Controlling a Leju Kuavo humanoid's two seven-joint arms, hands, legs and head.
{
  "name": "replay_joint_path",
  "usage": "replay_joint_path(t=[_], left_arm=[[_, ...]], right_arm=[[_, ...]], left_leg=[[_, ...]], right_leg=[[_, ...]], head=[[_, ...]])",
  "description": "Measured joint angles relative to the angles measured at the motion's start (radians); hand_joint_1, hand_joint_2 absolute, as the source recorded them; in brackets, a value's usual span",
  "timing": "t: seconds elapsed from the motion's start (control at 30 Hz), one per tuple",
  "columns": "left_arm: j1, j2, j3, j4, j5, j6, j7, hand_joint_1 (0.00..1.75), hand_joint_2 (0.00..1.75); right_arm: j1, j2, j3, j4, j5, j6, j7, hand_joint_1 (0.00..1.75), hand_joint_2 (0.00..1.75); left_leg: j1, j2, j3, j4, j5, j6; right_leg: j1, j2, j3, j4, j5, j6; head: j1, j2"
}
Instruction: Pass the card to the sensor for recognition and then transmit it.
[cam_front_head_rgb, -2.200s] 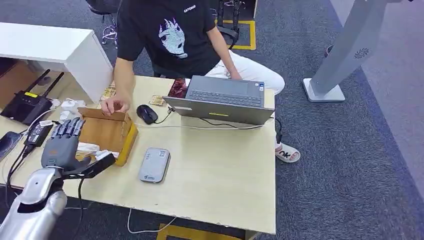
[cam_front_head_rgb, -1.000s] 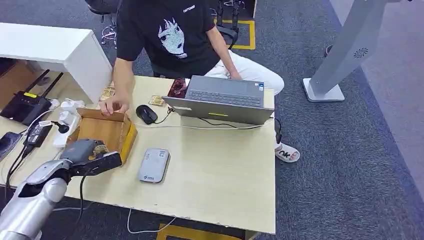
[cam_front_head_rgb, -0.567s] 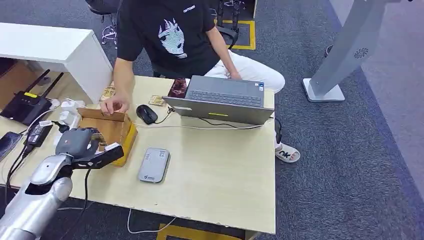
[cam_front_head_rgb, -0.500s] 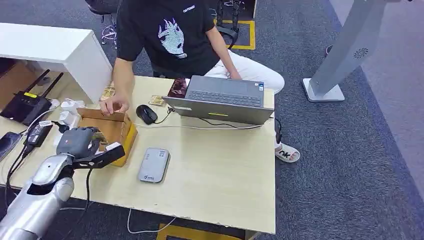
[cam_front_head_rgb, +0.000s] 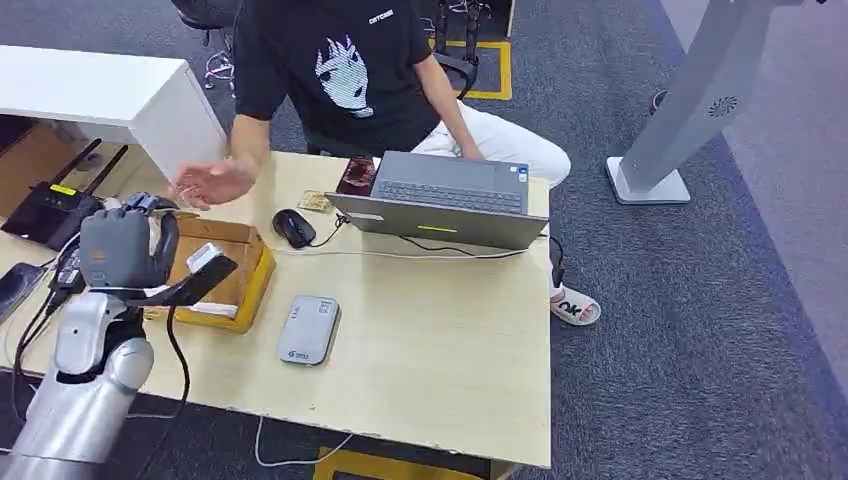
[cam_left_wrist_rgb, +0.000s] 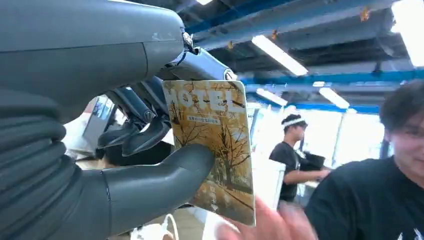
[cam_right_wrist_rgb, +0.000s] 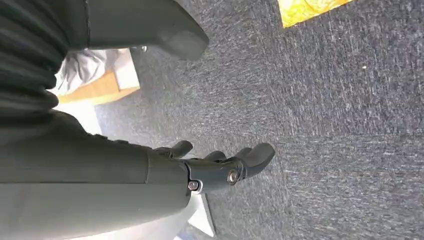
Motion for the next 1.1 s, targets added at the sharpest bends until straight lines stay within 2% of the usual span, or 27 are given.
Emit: replay_joint_path(t=[0.03, 0.07, 0.17, 0.33, 0.53, 0.57, 0.6, 0.87, 1.1], left_arm=[[-0.033, 0.0, 0.008, 0.011, 0.018, -0.065, 0.013, 1.75, 1.75], [-0.065, 0.001, 0.011, 0.025, 0.02, -0.098, 0.023, 1.75, 1.75], [-0.171, 0.005, 0.011, 0.11, -0.002, -0.141, 0.043, 1.75, 1.75], [-0.264, 0.001, 0.011, 0.215, -0.034, -0.144, 0.054, 1.75, 1.75], [-0.349, -0.04, 0.007, 0.338, -0.06, -0.126, 0.064, 1.75, 1.75], [-0.357, -0.045, 0.006, 0.349, -0.061, -0.126, 0.064, 1.4, 1.75], [-0.362, -0.05, 0.006, 0.36, -0.061, -0.124, 0.064, 0.0, 1.75], [-0.368, -0.116, -0.016, 0.399, -0.063, -0.027, 0.052, 0.0, 1.75], [-0.352, -0.135, -0.02, 0.377, -0.023, -0.003, 0.032, 0.0, 1.75]], right_arm=[[0.0, 0.0, 0.0, 0.0, 0.0, 0.0, 0.0, 0.0, 1.75], [-0.002, 0.0, 0.0, 0.0, 0.002, 0.0, 0.0, 0.0, 1.75], [-0.007, 0.0, 0.0, 0.0, 0.006, 0.003, 0.002, 0.0, 1.75], [-0.007, 0.0, 0.0, 0.0, 0.007, 0.003, 0.007, 0.0, 1.75], [-0.018, 0.0, 0.0, 0.0, 0.007, 0.003, 0.015, 0.0, 1.75], [-0.018, 0.0, 0.0, 0.0, 0.007, 0.003, 0.015, 0.0, 1.75], [-0.018, 0.0, 0.0, 0.0, 0.006, 0.003, 0.015, 0.0, 1.75], [-0.022, 0.0, 0.0, 0.0, -0.004, 0.002, 0.028, 0.0, 1.75], [-0.022, 0.0, 0.0, 0.0, -0.013, 0.002, 0.032, 0.0, 1.75]], left_leg=[[0.0, -0.001, 0.0, 0.0, 0.001, 0.0], [0.0, -0.002, 0.0, 0.0, 0.001, 0.0], [0.0, -0.001, -0.001, 0.0, 0.003, -0.001], [0.0, 0.0, 0.0, 0.0, 0.003, -0.001], [0.0, 0.0, -0.001, 0.0, 0.003, -0.001], [0.0, 0.0, -0.001, 0.0, 0.003, -0.001], [0.0, 0.0, 0.0, 0.0, 0.003, -0.001], [0.0, 0.001, -0.001, 0.0, 0.003, -0.001], [0.0, 0.001, -0.001, 0.0, 0.003, -0.001]], right_leg=[[0.0, -0.002, 0.0, 0.0, 0.0, 0.0], [0.0, -0.002, 0.0, 0.0, 0.001, -0.001], [0.001, -0.002, 0.0, 0.001, 0.002, -0.001], [0.001, 0.0, -0.001, 0.001, 0.003, -0.002], [0.0, 0.0, -0.001, 0.001, 0.004, -0.001], [0.0, 0.0, -0.001, 0.001, 0.004, -0.001], [0.0, 0.001, -0.001, 0.001, 0.004, -0.001], [0.0, 0.001, -0.001, 0.001, 0.004, -0.001], [0.0, 0.001, -0.001, 0.001, 0.004, -0.001]], head=[[0.0, 0.0], [0.0, 0.0], [0.0, 0.0], [0.0, 0.0], [0.0, 0.0], [0.0, 0.0], [0.0, 0.0], [0.0, 0.0], [0.0, 0.0]])
